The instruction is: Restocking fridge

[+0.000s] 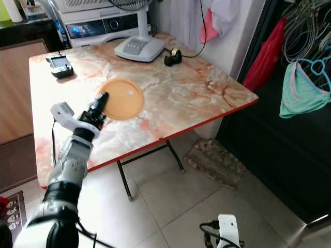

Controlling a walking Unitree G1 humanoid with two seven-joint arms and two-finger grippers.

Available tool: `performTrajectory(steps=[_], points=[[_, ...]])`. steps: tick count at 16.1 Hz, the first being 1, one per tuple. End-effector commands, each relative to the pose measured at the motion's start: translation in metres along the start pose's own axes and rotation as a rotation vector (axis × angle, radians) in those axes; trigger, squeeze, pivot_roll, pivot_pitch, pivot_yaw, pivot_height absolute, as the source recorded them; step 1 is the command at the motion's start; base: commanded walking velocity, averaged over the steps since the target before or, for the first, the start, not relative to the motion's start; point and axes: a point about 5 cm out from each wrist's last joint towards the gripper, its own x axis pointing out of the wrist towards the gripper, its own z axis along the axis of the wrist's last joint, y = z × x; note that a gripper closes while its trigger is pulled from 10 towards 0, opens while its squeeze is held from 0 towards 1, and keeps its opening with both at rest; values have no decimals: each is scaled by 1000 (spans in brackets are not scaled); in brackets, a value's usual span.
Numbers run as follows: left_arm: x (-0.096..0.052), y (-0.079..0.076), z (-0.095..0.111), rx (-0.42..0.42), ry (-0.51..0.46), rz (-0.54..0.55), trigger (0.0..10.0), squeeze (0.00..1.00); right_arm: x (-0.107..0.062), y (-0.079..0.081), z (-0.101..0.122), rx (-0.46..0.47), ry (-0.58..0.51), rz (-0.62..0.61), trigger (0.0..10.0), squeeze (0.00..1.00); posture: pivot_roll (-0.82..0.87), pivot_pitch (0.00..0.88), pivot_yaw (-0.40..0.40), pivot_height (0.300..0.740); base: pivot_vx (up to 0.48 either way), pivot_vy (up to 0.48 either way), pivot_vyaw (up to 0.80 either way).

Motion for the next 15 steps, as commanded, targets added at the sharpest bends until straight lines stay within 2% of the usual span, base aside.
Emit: performTrajectory(steps=[1, 3, 5, 6, 9, 13, 15], points=[[-5, -9, 4, 30, -4, -12, 10000, 0, -2, -2, -9, 7, 15, -17, 10000, 0, 34, 0, -18, 740, 0, 0, 0], [-17, -8, 2, 49, 1, 9, 10000, 0, -4, -4, -17, 22, 26, -27, 10000, 0, 33, 0, -22, 740, 0, 0, 0], [-36, -2, 6, 98, -14, 89, 10000, 0, -8, -7, -32, 48, 47, -47, 10000, 0, 17, 0, -32, 740, 0, 0, 0], [-37, -4, 10, 155, -18, 96, 10000, 0, -10, -7, -36, 52, 53, -53, 10000, 0, 13, 0, -29, 740, 0, 0, 0], [-47, -3, 16, 243, -14, 140, 10000, 0, -13, -4, -51, 79, 76, -65, 10000, 0, 17, 0, -17, 740, 0, 0, 0], [-48, -1, 25, 269, -29, 167, 10000, 0, -17, 9, -67, 82, 117, -35, 10000, 0, 35, 0, -2, 740, 0, 0, -731], [-51, -2, 25, 274, -35, 187, 10000, 0, -18, 13, -73, 44, 137, -10, 10000, 0, 49, 0, -10, 740, 0, 0, -794]])
